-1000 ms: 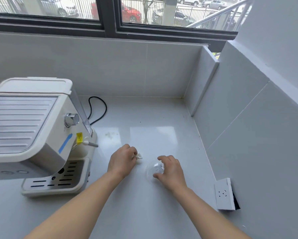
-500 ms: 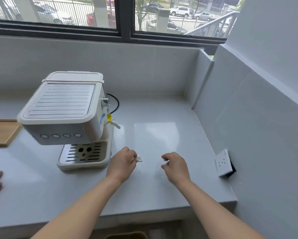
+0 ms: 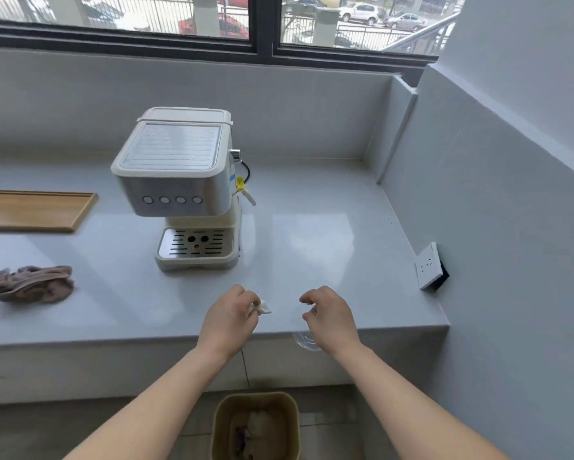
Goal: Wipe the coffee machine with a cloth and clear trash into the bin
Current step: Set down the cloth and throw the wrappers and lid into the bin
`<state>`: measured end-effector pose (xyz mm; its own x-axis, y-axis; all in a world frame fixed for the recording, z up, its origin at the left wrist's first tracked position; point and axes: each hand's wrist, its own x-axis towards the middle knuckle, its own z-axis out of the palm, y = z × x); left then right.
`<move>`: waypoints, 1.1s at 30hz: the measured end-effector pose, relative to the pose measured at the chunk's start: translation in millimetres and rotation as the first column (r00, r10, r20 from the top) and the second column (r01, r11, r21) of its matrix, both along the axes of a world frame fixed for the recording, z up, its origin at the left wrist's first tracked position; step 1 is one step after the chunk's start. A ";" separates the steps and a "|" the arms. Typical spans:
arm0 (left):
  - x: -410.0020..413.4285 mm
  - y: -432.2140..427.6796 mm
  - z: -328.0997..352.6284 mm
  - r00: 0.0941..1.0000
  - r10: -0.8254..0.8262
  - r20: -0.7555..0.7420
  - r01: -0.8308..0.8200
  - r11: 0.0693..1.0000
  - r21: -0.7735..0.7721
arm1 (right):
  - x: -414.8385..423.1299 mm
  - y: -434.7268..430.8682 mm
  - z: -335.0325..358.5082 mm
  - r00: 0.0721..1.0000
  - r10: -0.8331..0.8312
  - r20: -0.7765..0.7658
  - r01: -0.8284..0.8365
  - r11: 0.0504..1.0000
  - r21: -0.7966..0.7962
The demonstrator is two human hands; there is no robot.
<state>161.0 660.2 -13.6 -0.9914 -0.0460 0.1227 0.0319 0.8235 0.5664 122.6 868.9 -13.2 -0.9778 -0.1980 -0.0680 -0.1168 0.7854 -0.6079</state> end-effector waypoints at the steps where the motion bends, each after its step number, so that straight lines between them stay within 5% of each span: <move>1: 8.7 1.1 -2.1 1.000 0.018 -0.001 -0.018 1.000 -0.005 | 3.4 0.8 -1.6 1.000 0.020 0.004 -0.020 1.000 -0.006; 16: 111.9 6.0 -75.7 0.965 0.182 0.187 -0.172 0.983 -0.067 | 65.8 9.8 -49.4 0.960 0.273 0.057 -0.271 0.962 -0.025; 33: 163.0 -35.5 -261.8 0.873 0.200 0.445 -0.190 0.979 -0.067 | 108.8 -34.7 -254.9 0.921 0.207 0.329 -0.260 0.957 0.126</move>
